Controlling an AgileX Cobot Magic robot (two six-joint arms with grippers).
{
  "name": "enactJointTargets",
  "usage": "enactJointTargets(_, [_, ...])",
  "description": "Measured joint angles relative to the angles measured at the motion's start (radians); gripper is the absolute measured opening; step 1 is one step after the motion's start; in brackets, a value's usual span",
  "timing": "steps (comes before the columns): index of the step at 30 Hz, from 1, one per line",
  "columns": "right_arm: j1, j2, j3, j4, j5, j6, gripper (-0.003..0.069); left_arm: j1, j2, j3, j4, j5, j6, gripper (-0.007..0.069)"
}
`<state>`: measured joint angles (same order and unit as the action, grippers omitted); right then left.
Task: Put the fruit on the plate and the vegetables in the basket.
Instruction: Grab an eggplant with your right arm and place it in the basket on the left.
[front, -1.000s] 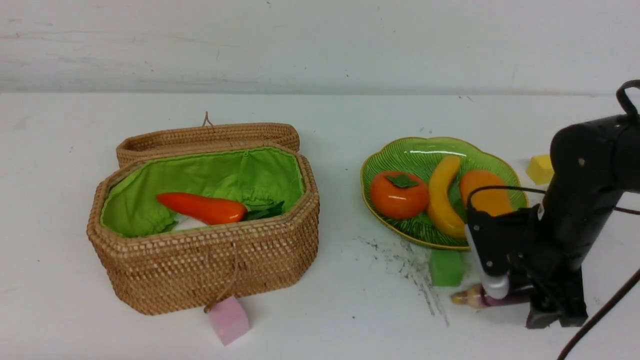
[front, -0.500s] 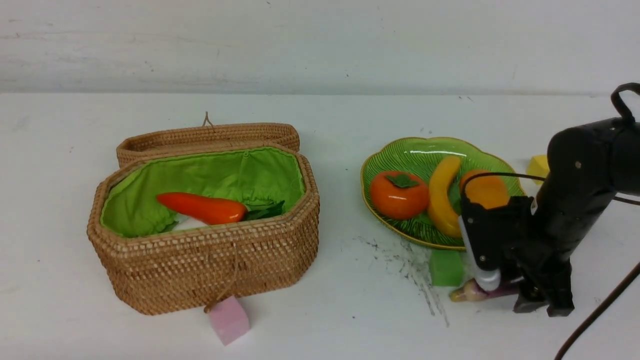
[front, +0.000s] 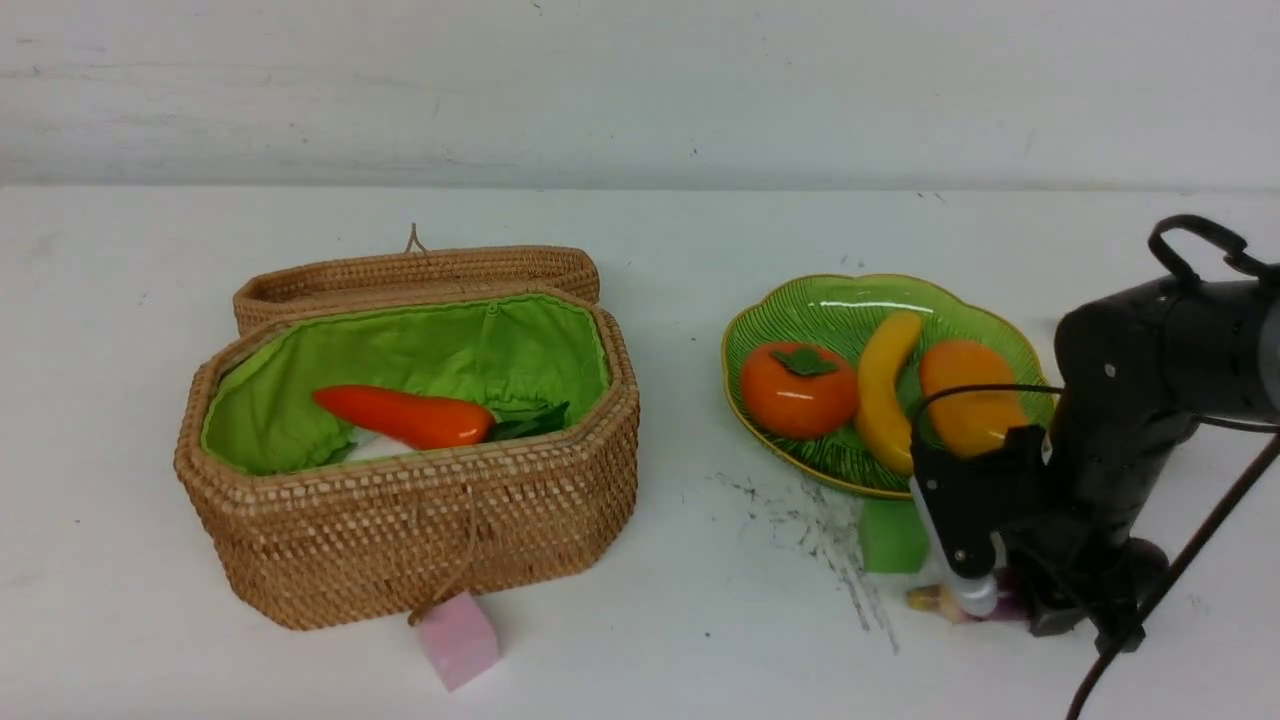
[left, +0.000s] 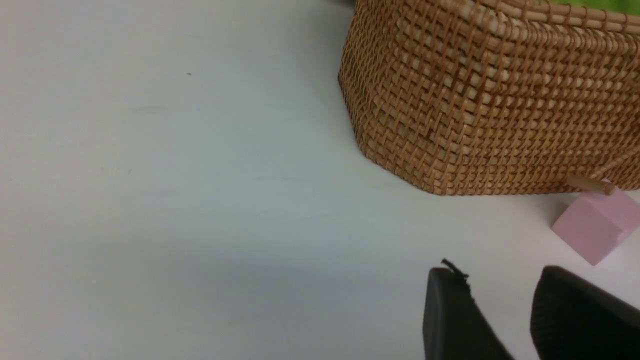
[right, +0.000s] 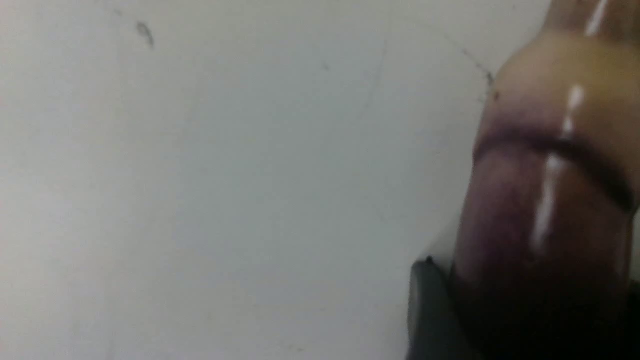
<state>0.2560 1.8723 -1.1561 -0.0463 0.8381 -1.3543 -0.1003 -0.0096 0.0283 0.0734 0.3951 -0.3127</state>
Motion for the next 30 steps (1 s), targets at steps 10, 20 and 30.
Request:
enactJointTargets(10, [0.000, -0.219, -0.026, 0.111, 0.118, 0.016, 0.0358, 0.000, 0.000, 0.000, 0.000, 0.000, 0.000, 0.0238])
enactJointTargets(20, [0.110, -0.306, -0.306, 0.497, 0.183, 0.096, 0.0358, 0.000, 0.000, 0.001, 0.000, 0.000, 0.000, 0.0239])
enactJointTargets(30, [0.294, -0.044, -0.644, 0.715, 0.032, 0.143, 0.0358, 0.000, 0.000, 0.001, 0.000, 0.000, 0.000, 0.0239])
